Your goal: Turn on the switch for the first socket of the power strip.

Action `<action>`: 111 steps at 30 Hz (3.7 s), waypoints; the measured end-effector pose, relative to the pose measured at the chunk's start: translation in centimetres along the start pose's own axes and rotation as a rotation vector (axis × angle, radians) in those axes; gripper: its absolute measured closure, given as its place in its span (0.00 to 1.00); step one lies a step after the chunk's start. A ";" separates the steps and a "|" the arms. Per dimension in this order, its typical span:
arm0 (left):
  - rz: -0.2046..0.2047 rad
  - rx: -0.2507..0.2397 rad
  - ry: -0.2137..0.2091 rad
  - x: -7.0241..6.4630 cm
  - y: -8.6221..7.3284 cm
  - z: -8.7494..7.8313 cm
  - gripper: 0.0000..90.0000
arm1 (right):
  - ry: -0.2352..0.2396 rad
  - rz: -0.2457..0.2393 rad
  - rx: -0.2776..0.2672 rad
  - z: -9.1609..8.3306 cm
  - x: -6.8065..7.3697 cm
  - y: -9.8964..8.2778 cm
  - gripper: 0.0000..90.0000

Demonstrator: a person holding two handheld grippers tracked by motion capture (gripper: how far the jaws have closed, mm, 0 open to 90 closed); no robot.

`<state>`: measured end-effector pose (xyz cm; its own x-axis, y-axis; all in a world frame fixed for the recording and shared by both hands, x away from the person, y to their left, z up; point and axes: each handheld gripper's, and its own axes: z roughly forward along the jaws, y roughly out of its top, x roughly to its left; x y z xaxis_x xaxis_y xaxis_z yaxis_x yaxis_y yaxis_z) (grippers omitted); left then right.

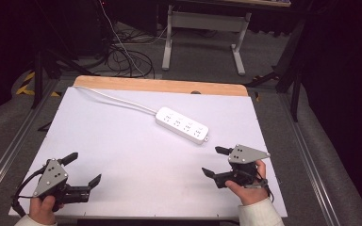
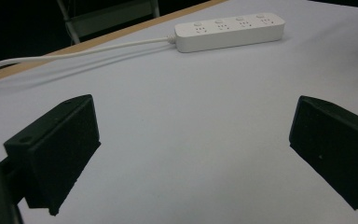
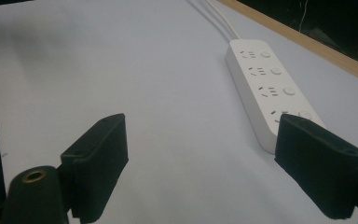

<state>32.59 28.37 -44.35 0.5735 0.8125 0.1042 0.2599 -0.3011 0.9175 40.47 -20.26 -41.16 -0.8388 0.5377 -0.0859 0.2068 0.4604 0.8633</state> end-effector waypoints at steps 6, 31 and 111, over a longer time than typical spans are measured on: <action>0.001 0.003 -0.005 0.0 0.0 0.1 0.02 | -0.003 0.001 0.004 0.2 -0.3 1.8 0.20; -0.009 0.008 0.012 0.0 -0.3 -0.4 0.02 | -0.008 -0.072 0.013 2.6 -2.5 7.8 0.27; -0.005 0.002 -0.031 0.2 -0.3 -0.1 0.02 | -0.117 0.169 0.170 20.5 -9.8 9.8 1.00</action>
<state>32.54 28.64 -44.56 0.5959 0.7983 0.0878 0.2643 -0.2982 0.9172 61.01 -6.51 -42.03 -0.7235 0.6902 -0.0133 0.4283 0.4640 0.7754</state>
